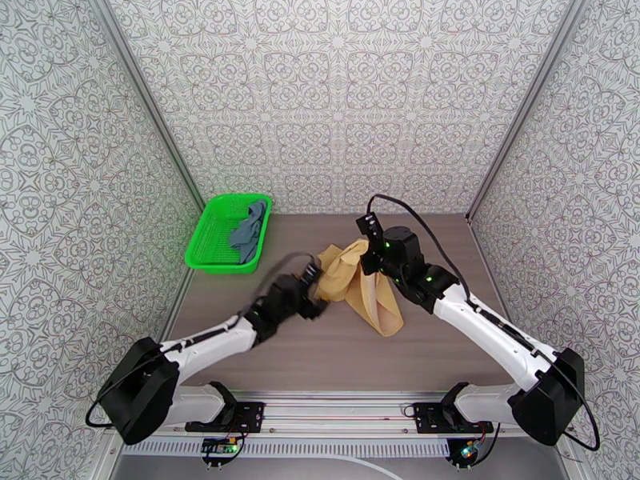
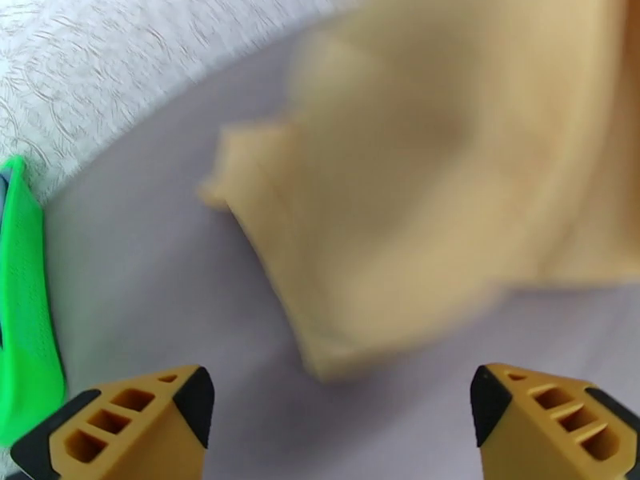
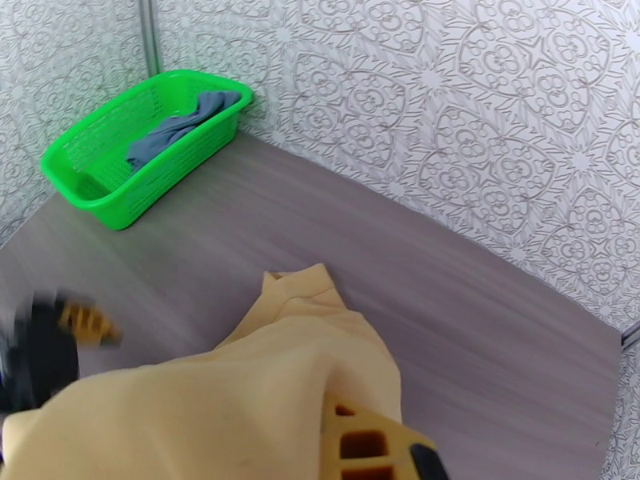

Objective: Fold and stack the mixed laundry pile

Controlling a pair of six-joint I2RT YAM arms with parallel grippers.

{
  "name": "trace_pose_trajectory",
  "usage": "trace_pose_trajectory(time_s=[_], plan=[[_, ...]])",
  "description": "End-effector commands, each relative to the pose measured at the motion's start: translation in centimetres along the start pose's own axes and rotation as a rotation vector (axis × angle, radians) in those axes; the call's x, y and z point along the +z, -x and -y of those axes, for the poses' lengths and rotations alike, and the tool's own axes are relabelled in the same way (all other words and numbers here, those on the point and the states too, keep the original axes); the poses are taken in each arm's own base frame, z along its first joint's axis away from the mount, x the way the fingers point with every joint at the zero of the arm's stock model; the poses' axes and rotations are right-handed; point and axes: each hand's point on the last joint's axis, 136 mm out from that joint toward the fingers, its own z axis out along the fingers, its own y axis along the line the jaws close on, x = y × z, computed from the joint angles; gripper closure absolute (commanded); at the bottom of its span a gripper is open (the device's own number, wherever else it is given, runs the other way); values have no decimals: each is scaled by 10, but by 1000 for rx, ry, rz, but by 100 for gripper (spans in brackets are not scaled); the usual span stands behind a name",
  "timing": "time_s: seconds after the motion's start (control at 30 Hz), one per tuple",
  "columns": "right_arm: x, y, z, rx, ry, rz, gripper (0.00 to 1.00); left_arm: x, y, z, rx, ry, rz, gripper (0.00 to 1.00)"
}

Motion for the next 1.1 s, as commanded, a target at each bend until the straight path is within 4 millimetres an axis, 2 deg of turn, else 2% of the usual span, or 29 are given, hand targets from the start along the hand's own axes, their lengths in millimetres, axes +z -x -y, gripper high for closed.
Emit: trace_pose_trajectory(time_s=[0.0, 0.1, 0.23, 0.4, 0.6, 0.8, 0.83, 0.93, 1.03, 1.07], plan=[[-18, 19, 0, 7, 36, 47, 100, 1, 16, 47, 87, -354, 119, 10], [-18, 16, 2, 5, 45, 37, 100, 4, 0, 64, 97, -465, 91, 10], [-16, 14, 4, 11, 62, 29, 100, 4, -14, 77, 92, -530, 74, 11], [-14, 14, 7, 27, 82, 28, 100, 20, -29, 70, 107, -485, 24, 10], [-15, 13, 6, 37, 94, 24, 100, 53, -48, 52, 136, -359, -37, 9], [-18, 12, 8, 34, 90, 20, 100, 65, -58, 58, 151, -335, -50, 12], [-19, 12, 8, 34, 90, 20, 100, 66, -59, 58, 152, -331, -49, 17], [-20, 13, 8, 39, 91, 24, 100, 67, -59, 57, 149, -314, -30, 41], [-22, 12, 10, 40, 87, 20, 100, 66, -57, 57, 149, -310, -25, 61], [-22, 12, 10, 42, 86, 19, 100, 65, -56, 57, 150, -311, -31, 90]])
